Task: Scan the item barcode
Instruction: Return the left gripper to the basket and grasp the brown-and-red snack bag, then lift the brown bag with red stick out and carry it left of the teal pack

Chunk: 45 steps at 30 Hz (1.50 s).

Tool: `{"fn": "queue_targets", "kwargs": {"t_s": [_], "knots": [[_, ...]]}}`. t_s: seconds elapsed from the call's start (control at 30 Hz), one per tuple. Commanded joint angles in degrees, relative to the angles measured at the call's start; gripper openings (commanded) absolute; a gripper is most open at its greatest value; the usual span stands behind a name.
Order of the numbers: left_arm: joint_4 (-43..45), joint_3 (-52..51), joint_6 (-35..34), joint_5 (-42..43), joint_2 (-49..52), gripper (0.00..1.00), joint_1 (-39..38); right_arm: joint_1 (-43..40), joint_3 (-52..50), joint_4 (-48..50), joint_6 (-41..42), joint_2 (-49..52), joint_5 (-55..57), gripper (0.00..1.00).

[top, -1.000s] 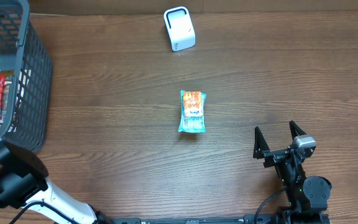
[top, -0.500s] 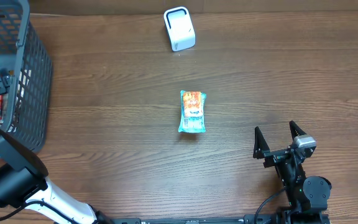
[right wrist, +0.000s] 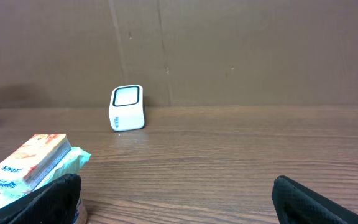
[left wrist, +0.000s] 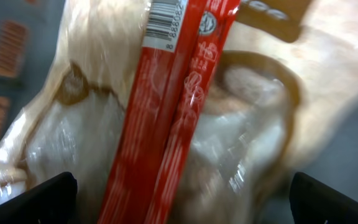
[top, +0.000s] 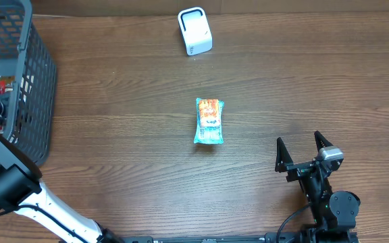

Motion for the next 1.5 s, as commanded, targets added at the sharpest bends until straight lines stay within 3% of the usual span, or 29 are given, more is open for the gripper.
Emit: {"fn": "queue_targets", "kwargs": {"t_s": [0.0, 0.13, 0.17, 0.3, 0.37, 0.4, 0.43, 0.73, 0.9, 1.2, 1.47], "knots": [[0.0, -0.6, 1.6, 2.1, 2.6, 0.99, 0.7, -0.2, -0.6, 0.3, -0.4, -0.4, 0.0, 1.00], [-0.6, -0.6, 1.5, 2.1, 4.5, 1.00, 0.7, -0.2, -0.6, 0.3, -0.4, -0.4, 0.0, 1.00], [-0.8, -0.6, 1.5, 2.1, 4.6, 0.96, 0.7, -0.2, -0.6, 0.3, -0.4, -0.4, 0.0, 1.00], [-1.2, -0.5, 1.6, 2.1, 4.4, 0.66, 0.7, -0.2, -0.6, 0.3, -0.4, -0.4, 0.0, 1.00], [-1.4, -0.4, 1.6, 2.1, 4.3, 0.38, 0.7, -0.2, -0.6, 0.3, -0.4, -0.4, 0.0, 1.00], [-1.5, -0.4, 1.5, 2.1, 4.2, 0.29, 0.7, -0.2, -0.6, 0.3, -0.4, -0.4, 0.0, 1.00], [-1.5, -0.4, 1.5, 1.9, 4.2, 0.26, 0.7, -0.2, -0.6, 0.3, -0.4, -0.4, 0.0, 1.00], [-3.2, 2.1, -3.9, 1.7, -0.9, 0.18, 0.5, -0.2, -0.6, 0.3, -0.4, -0.4, 0.0, 1.00], [-1.5, 2.3, -7.6, 0.6, -10.4, 0.17, 0.5, -0.2, -0.6, 0.3, -0.4, -0.4, 0.0, 1.00], [0.2, 2.3, -22.1, 0.0, -30.3, 0.13, -0.2, -0.2, -0.6, 0.3, -0.4, -0.4, 0.0, 1.00], [-3.4, 2.3, -26.0, 0.0, -42.9, 0.15, -6.5, -0.2, -0.6, 0.3, -0.4, -0.4, 0.0, 1.00]]}}
